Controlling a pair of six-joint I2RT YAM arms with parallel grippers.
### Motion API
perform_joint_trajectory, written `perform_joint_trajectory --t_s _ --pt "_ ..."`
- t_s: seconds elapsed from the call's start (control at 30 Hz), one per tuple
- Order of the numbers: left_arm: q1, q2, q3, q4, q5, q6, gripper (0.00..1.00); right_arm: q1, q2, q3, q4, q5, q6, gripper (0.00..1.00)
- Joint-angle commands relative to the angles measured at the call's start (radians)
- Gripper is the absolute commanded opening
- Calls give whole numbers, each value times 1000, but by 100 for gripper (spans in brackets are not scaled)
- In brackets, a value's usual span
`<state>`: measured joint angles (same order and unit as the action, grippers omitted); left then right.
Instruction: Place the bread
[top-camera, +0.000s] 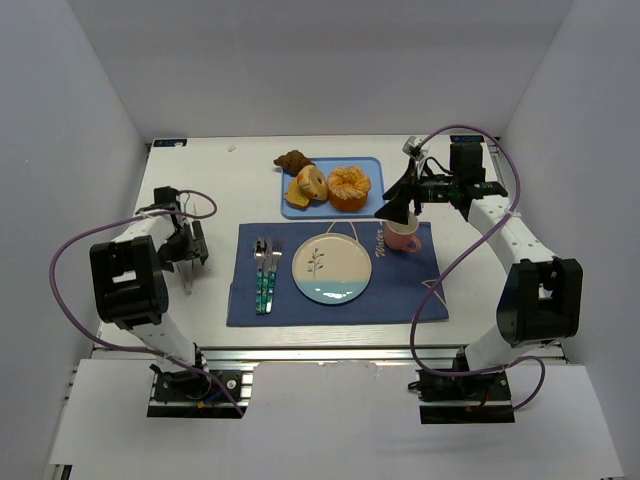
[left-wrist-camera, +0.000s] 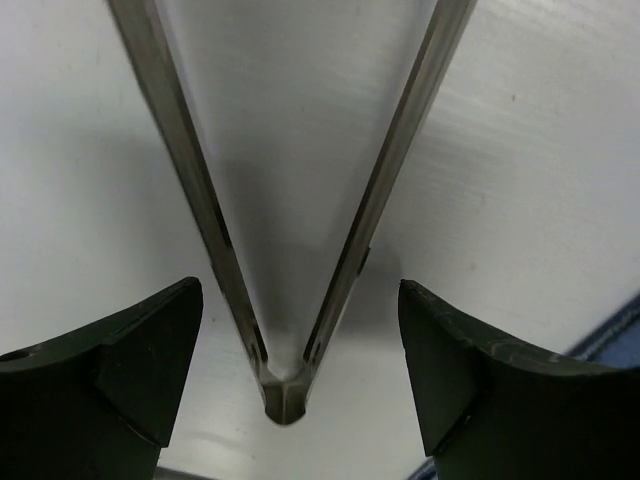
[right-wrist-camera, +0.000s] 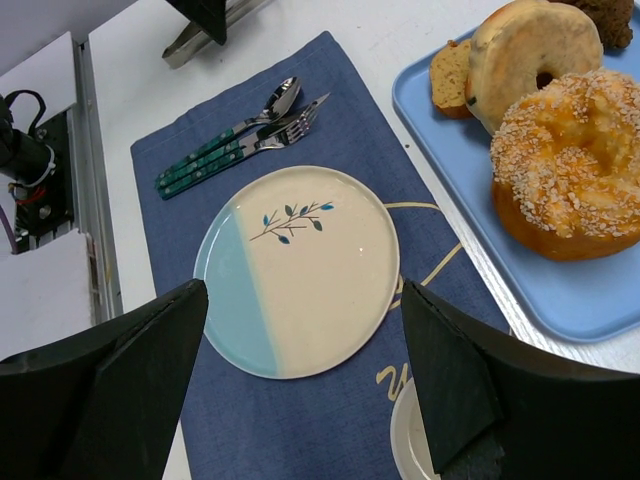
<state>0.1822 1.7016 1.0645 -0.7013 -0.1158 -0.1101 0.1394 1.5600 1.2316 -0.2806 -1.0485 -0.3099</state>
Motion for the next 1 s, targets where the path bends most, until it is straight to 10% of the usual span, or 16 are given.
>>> perform_joint_trajectory --t_s 0.0,0.3,0.67,0.97 --pt "5 18 45 74 2 39 88 -6 -9 28 29 -22 23 83" --pt "5 46 6 206 10 29 72 -17 -11 40 1 -25 22 83" --pt "8 -45 5 269 168 -8 18 -34 -17 43 -20 -21 14 83" --pt "2 -140 100 295 681 -259 28 -44 -20 34 -19 -31 23 84"
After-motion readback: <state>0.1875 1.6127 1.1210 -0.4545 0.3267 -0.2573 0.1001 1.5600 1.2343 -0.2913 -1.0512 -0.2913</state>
